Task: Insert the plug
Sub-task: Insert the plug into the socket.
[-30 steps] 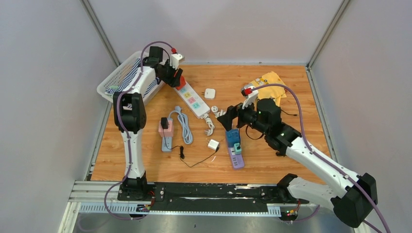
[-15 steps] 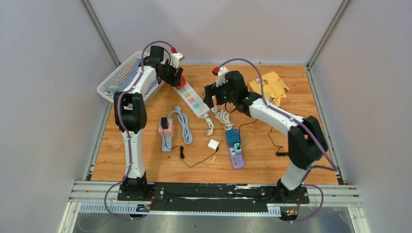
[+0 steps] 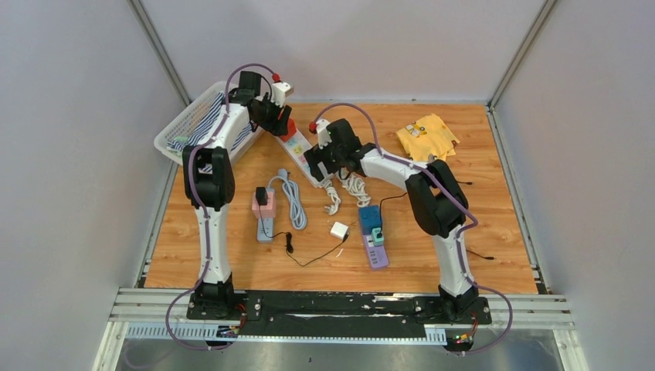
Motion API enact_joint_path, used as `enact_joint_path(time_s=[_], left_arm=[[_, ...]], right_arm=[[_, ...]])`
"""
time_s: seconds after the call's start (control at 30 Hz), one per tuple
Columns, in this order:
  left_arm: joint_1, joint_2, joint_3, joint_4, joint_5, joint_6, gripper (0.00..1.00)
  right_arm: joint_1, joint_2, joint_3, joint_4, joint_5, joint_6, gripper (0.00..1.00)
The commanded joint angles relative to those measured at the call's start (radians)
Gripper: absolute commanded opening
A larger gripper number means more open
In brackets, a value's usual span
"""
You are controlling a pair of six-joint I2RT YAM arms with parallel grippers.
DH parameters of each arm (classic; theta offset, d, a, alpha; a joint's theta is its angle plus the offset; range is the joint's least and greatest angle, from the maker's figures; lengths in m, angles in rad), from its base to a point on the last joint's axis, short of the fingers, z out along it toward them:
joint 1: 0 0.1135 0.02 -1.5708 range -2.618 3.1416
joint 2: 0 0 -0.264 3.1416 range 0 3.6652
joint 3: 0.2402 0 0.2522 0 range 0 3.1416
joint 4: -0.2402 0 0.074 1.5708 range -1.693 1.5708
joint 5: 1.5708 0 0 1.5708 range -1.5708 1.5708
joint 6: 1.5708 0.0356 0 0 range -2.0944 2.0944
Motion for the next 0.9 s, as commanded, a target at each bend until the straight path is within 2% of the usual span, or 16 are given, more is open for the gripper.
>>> enact_joint_path(time_s=[0.0,0.17,0.37,0.47,0.57,0.63,0.87], left_arm=[[0.005,0.078,0.007,-0.017,-0.057,-0.011,0.00],[0.005,0.077,0.001,-0.017,-0.062,-0.011,0.00],[0.004,0.071,-0.002,-0.017,-0.062,-0.012,0.00],[0.004,0.057,-0.008,-0.017,-0.062,-0.019,0.00],[0.005,0.036,-0.017,-0.019,-0.055,-0.029,0.00],[0.005,0.021,-0.022,-0.019,-0.045,-0.039,0.00],[0.003,-0.041,-0.037,-0.019,0.019,-0.071,0.00]], right_arm=[[0.046,0.058,0.074,-0.015,0.061,-0.084,0.95],[0.056,0.135,0.126,-0.021,0.077,-0.115,0.94],[0.074,0.192,0.162,-0.060,0.095,-0.156,0.86],[0.075,0.184,0.136,-0.060,0.088,-0.161,0.76],[0.075,0.162,0.091,-0.060,0.065,-0.162,0.59],[0.076,0.138,0.054,-0.060,0.059,-0.158,0.54],[0.081,0.074,-0.048,-0.056,0.056,-0.154,0.52]])
